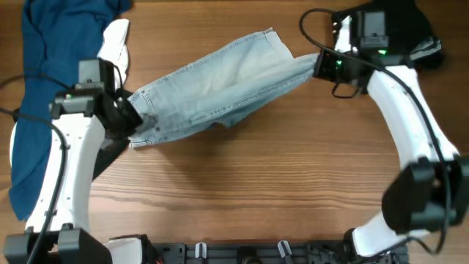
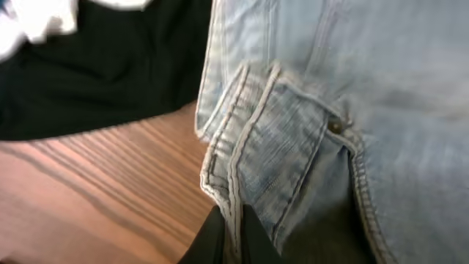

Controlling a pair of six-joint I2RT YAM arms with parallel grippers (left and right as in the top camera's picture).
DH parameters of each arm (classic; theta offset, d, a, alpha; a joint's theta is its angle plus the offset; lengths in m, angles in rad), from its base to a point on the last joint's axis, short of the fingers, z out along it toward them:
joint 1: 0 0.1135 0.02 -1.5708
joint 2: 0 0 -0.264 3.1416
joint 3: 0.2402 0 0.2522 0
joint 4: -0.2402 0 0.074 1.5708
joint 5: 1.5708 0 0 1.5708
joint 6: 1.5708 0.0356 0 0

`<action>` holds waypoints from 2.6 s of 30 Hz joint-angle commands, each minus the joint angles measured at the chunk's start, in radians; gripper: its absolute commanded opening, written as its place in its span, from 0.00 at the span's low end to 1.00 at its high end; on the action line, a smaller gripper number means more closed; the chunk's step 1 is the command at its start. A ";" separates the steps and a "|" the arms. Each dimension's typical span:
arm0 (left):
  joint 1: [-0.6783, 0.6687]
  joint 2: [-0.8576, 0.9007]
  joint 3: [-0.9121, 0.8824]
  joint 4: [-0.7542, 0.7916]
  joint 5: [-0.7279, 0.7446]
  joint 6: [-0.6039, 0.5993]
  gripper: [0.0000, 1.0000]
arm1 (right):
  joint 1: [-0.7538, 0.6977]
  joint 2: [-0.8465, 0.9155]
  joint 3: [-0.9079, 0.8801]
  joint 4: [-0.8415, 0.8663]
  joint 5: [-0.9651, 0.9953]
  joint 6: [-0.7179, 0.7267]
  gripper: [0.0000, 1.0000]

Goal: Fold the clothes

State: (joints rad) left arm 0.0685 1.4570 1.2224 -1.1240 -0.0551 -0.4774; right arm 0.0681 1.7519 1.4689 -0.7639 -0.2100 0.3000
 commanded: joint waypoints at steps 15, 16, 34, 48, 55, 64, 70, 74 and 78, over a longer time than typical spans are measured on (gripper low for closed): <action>0.015 0.097 -0.108 0.723 -0.113 0.006 1.00 | 0.164 0.256 0.006 0.673 -0.053 -0.061 1.00; 0.015 0.095 -0.103 0.688 -0.111 0.008 1.00 | 0.164 0.246 0.006 0.616 -0.071 -0.062 1.00; -0.008 0.459 -0.093 0.518 0.059 0.099 1.00 | 0.249 0.419 0.004 0.516 0.006 -0.231 0.04; -0.008 0.470 -0.093 0.534 0.058 0.100 1.00 | 0.270 0.581 0.082 1.213 0.004 -0.013 0.25; -0.008 0.470 -0.093 0.533 0.058 0.105 1.00 | 0.158 0.446 0.344 0.469 -0.127 -0.089 0.99; -0.008 0.470 -0.093 0.515 0.059 0.104 1.00 | 0.040 0.407 0.272 -0.050 0.030 0.068 1.00; -0.008 0.470 -0.093 0.514 0.060 0.103 1.00 | 0.084 0.432 0.223 -0.034 0.197 0.236 1.00; -0.008 0.470 -0.093 0.505 0.066 0.103 1.00 | 0.144 0.491 0.223 0.027 0.270 0.278 0.89; -0.008 0.470 -0.093 0.499 0.066 0.103 1.00 | 0.164 0.525 0.223 0.056 0.296 0.278 0.63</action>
State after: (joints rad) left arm 0.0608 1.8812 1.1389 -0.6163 -0.0162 -0.3859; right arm 0.2348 2.2478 1.7020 -0.7136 0.0395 0.5610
